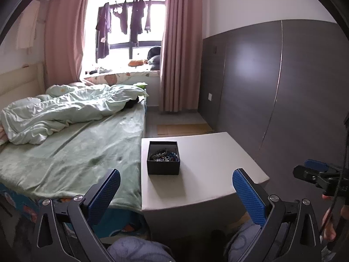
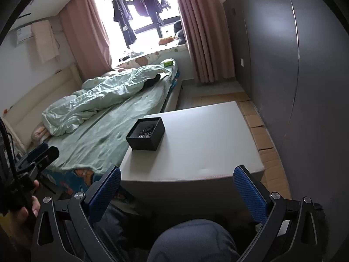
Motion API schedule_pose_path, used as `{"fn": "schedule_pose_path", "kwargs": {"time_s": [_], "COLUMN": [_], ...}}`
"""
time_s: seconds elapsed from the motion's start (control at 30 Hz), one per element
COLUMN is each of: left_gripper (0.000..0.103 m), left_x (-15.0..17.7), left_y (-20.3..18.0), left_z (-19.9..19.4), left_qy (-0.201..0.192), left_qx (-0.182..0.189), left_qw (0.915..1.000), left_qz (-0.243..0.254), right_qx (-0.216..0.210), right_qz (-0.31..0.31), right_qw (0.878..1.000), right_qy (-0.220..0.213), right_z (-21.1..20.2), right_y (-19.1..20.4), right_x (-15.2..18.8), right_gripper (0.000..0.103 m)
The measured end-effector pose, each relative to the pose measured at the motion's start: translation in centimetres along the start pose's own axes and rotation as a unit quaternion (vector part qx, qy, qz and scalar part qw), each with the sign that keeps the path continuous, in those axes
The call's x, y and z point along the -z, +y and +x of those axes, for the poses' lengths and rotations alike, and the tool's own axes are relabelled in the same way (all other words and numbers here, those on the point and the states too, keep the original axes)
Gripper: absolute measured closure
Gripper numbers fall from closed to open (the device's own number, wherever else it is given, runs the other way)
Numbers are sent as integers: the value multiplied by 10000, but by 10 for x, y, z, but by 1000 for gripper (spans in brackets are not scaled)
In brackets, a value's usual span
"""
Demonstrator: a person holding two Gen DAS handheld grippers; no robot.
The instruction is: Organize jewelry
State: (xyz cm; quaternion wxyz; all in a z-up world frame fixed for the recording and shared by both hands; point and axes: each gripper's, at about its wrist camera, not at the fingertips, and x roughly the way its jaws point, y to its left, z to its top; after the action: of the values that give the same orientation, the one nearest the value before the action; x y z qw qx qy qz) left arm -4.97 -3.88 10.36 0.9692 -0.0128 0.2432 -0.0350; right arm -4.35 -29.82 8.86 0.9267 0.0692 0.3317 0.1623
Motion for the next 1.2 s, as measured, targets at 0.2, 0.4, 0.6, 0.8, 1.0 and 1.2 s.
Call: {"fn": "schedule_pose_path", "kwargs": {"time_s": [0.2, 0.4, 0.6, 0.8, 1.0, 1.2], "left_gripper": [0, 0, 0, 0, 0, 0], "left_x": [3, 5, 3, 0, 0, -1], "left_y": [-12, -14, -9, -3, -7, -11], "left_z": [-17, -26, -33, -37, -42, -46], "left_qy": [-69, -73, -52, 47, 31, -17], "left_qx": [-117, 35, 135, -15, 12, -7], "left_qw": [9998, 9999, 9999, 9998, 9999, 10000], "left_qz": [136, 94, -66, -202, -102, -17], "right_qx": [-84, -79, -57, -64, -12, -19], "right_qz": [-99, -241, -209, -237, -288, -320], "right_qw": [9999, 9996, 9996, 9994, 9994, 9993], "right_qy": [-42, -127, -202, -223, -203, -210], "right_z": [-26, -41, -46, -47, -47, -48], "right_y": [9, 19, 20, 23, 25, 25], "right_x": [7, 12, 12, 13, 13, 13], "right_gripper": [0, 0, 0, 0, 0, 0]}}
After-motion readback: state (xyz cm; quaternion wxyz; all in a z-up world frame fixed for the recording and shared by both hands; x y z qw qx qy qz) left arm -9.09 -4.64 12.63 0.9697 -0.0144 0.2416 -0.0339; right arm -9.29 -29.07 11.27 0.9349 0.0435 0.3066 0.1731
